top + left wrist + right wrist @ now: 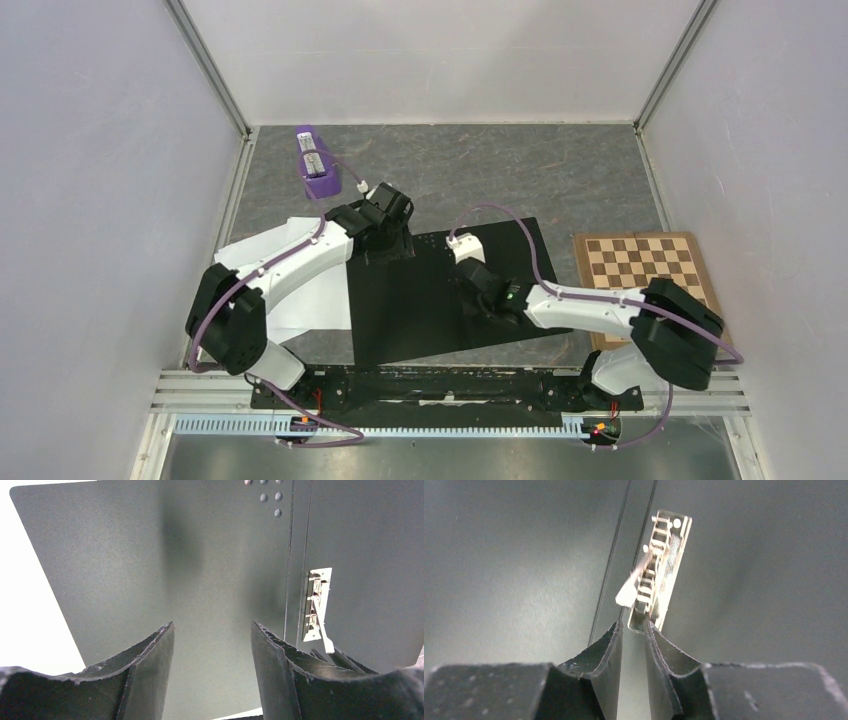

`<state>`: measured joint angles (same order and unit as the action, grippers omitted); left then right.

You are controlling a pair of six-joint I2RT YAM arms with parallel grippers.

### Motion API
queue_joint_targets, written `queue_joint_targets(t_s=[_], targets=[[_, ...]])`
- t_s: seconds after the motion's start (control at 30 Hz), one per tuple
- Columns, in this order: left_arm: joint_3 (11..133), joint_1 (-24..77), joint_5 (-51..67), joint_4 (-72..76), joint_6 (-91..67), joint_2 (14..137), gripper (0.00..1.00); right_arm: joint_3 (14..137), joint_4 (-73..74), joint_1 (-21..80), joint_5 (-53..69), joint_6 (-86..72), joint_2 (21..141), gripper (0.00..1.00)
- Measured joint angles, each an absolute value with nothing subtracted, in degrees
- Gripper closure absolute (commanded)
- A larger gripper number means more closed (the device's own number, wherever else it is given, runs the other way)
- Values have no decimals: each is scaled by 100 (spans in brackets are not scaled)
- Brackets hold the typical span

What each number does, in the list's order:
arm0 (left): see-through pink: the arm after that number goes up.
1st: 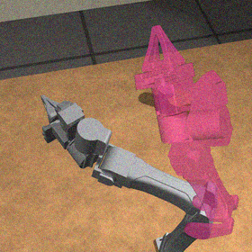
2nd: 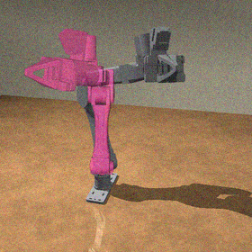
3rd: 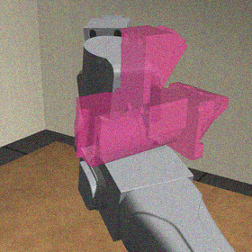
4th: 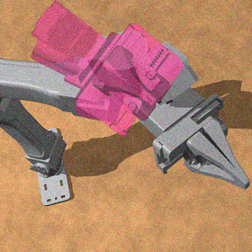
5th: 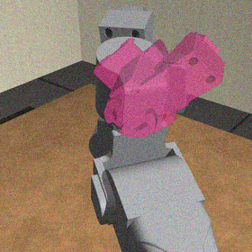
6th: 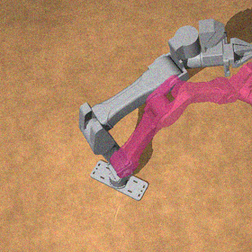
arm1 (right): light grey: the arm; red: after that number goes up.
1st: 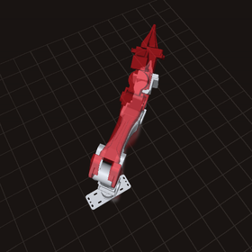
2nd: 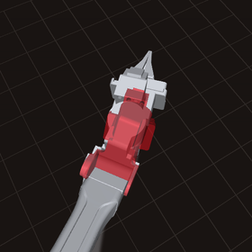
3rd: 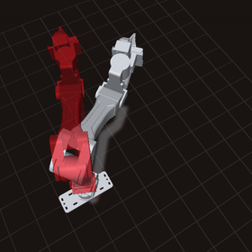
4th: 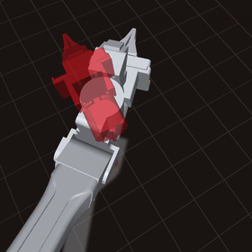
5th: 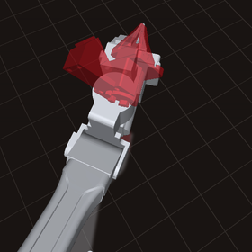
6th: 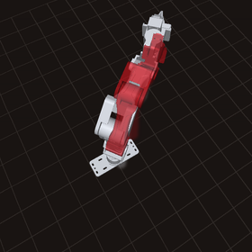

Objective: Put the files into the folder

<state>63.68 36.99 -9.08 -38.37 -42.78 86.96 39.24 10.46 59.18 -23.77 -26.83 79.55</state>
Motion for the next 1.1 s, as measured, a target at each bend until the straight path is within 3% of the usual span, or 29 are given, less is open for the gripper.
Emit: queue_joint_targets(t_s=[0.6, 0.8, 0.97, 1.1], targets=[[6508, 3699, -1149, -4163, -4080, 8346, 35, 5911, 886, 4646, -2012, -2023, 9780, 69], [6532, 3699, -1188, -4193, -4051, 8333, 35, 5804, 937, 4589, -2016, -1997, 9561, 82], [6563, 3699, -1197, -4209, -4034, 8287, 35, 4768, 1011, 4591, -1920, -2226, 8486, 93], [6600, 3699, -1197, -4213, -4021, 8267, 35, 3935, 985, 4591, -1599, -2502, 7797, 96]])
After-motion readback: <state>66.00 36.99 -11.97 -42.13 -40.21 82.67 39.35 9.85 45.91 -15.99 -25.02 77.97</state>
